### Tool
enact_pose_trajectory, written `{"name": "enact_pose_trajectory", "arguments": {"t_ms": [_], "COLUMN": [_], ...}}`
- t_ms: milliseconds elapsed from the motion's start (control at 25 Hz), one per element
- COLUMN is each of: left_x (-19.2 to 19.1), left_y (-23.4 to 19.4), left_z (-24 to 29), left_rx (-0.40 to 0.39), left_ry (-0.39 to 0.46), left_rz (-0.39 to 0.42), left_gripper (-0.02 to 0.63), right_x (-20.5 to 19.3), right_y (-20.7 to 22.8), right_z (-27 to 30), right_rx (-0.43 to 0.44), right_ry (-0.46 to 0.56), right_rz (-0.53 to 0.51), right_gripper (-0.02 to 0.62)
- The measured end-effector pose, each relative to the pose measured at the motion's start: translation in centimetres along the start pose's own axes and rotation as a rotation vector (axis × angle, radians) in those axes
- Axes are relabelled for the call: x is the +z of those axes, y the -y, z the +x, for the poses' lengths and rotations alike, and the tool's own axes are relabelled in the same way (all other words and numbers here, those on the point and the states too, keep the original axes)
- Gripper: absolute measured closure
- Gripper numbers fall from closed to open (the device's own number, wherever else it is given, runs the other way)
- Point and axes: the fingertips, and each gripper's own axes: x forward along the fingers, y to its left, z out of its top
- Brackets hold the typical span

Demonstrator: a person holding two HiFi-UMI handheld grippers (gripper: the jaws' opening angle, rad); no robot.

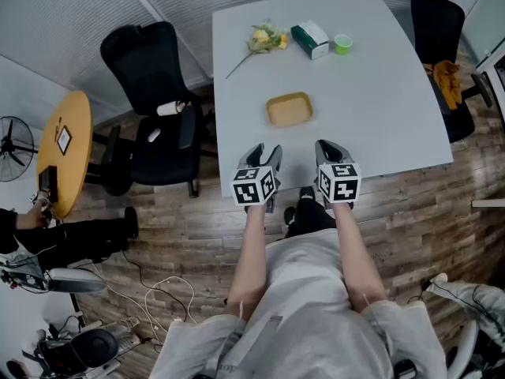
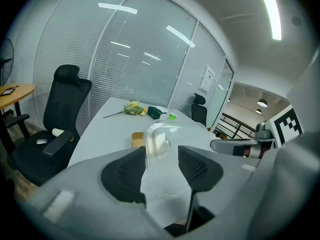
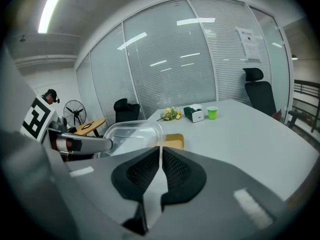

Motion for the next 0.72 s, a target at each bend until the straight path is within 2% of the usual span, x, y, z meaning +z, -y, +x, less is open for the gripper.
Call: {"name": "enact_pose_trajectory", "arguments": {"t_ms": [720], "left_x": [0.7], "left_y": [1.3], "left_z": [0.7], "left_rx": [-0.028], "left_ry": [0.005], "left_rz": [0.020], "left_gripper": [0.405], "right_x": [0.7], "right_y": [1.2], "right_z": [-0.7], "right_rx": [-0.021], "right_ry": [0.019], "right_rz": [-0.004], "right_gripper": [0.577]}}
